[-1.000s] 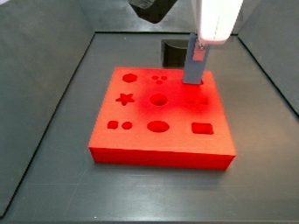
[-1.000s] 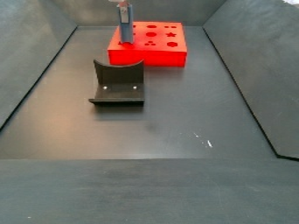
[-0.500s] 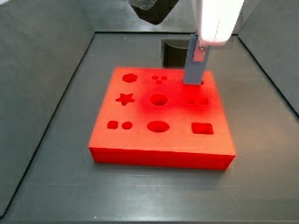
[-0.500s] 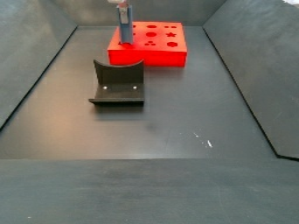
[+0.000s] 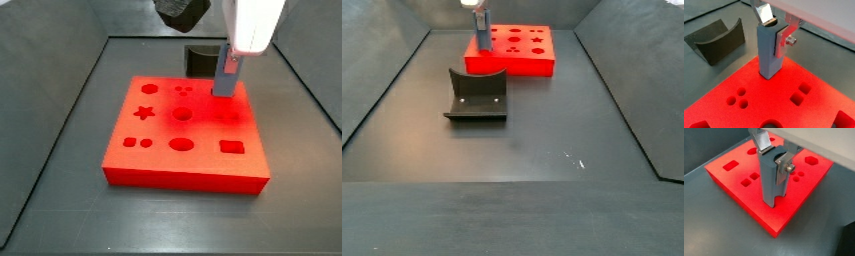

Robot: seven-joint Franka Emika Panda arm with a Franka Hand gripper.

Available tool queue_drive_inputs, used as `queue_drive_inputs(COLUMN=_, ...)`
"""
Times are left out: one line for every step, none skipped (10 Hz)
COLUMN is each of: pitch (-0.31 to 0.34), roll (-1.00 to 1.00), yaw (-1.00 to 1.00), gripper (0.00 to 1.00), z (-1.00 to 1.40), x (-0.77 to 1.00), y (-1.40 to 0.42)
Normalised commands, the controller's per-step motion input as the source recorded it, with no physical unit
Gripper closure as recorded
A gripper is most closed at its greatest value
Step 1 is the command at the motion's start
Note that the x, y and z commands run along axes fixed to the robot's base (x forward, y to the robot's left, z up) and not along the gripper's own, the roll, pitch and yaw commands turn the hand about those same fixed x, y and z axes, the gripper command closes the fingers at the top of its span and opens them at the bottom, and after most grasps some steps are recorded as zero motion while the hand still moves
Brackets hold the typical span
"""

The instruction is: Insert the arch object.

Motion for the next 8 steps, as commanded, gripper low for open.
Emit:
queue_drive_inputs(pitch=-0.036, roll=0.0, yaw=0.0, gripper=1.0, z=-0.23, x=-0.11, y=0.0)
queue_drive_inputs(pitch=-0.031, roll=0.0, yaw=0.0, gripper=1.0, z=-0.2, x=-0.09, y=0.0)
queue_drive_inputs(pitch=-0.037, roll=0.0, yaw=0.0, gripper=1.0, z=-0.21, x=-0.02, y=0.0)
queue_drive_inputs(pitch=-0.033, roll=0.0, yaw=0.0, gripper=1.0, z=-0.21, x=-0.05, y=0.0)
queue_drive_inputs(pitch=-0.034, roll=0.0, yaw=0.0, gripper=1.0, z=-0.21, x=-0.1, y=0.0)
queue_drive_inputs(pitch=-0.029, roll=0.0, yaw=0.0, gripper=1.0, z=-0.22, x=-0.18, y=0.02)
queue_drive_inputs(pitch=-0.034, roll=0.0, yaw=0.0, gripper=1.0, z=-0.23, x=-0.2, y=0.02)
queue_drive_inputs(pitch=-0.059, roll=0.0, yaw=0.0, gripper=1.0, z=-0.26, x=-0.14, y=0.0)
